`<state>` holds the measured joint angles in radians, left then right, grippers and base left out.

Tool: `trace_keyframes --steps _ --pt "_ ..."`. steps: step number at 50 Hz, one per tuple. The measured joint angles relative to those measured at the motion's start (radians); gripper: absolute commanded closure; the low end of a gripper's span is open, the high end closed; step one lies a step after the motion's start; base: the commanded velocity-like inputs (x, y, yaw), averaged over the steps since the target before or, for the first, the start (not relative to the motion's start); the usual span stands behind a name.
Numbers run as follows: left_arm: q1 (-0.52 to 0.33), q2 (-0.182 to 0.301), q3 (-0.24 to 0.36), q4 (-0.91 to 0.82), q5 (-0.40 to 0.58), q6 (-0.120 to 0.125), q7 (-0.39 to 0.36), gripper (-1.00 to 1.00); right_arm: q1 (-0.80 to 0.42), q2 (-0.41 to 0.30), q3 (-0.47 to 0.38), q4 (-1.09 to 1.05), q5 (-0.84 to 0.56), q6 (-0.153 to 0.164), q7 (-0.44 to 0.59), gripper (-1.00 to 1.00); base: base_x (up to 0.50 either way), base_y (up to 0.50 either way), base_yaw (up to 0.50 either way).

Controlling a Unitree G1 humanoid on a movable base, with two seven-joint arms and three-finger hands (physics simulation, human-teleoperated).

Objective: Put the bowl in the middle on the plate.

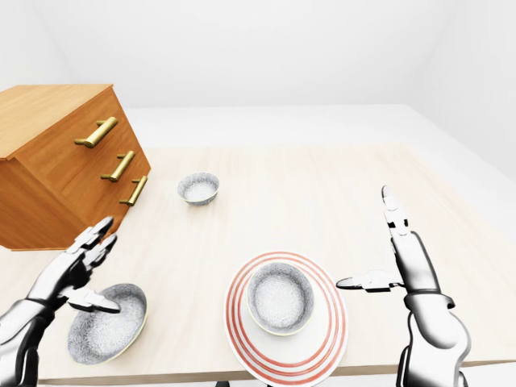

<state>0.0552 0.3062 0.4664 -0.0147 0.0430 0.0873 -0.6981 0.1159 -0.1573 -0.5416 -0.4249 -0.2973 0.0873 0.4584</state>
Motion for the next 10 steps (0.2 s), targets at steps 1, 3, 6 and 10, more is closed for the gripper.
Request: trace_keyframes --steps 1,3,6,10 --pt "-0.006 0.016 0.031 0.024 -0.057 0.000 0.000 -1.00 0.000 0.000 0.001 0.001 -0.001 0.000 0.000 -1.00 0.00 0.00 0.00" --pt "-0.021 0.051 0.094 0.080 -0.174 0.000 0.000 -1.00 0.000 0.000 0.002 0.001 -0.003 0.000 0.000 -1.00 0.00 0.00 0.00" --pt "-0.036 0.108 0.174 0.177 -0.342 0.000 0.000 -1.00 0.000 0.000 0.003 0.001 -0.006 0.000 0.000 -1.00 0.00 0.00 0.00" --pt "-0.040 0.176 0.239 0.309 -0.515 0.000 0.000 -1.00 0.000 0.000 0.005 0.003 -0.009 0.000 0.001 -1.00 0.00 0.00 0.00"
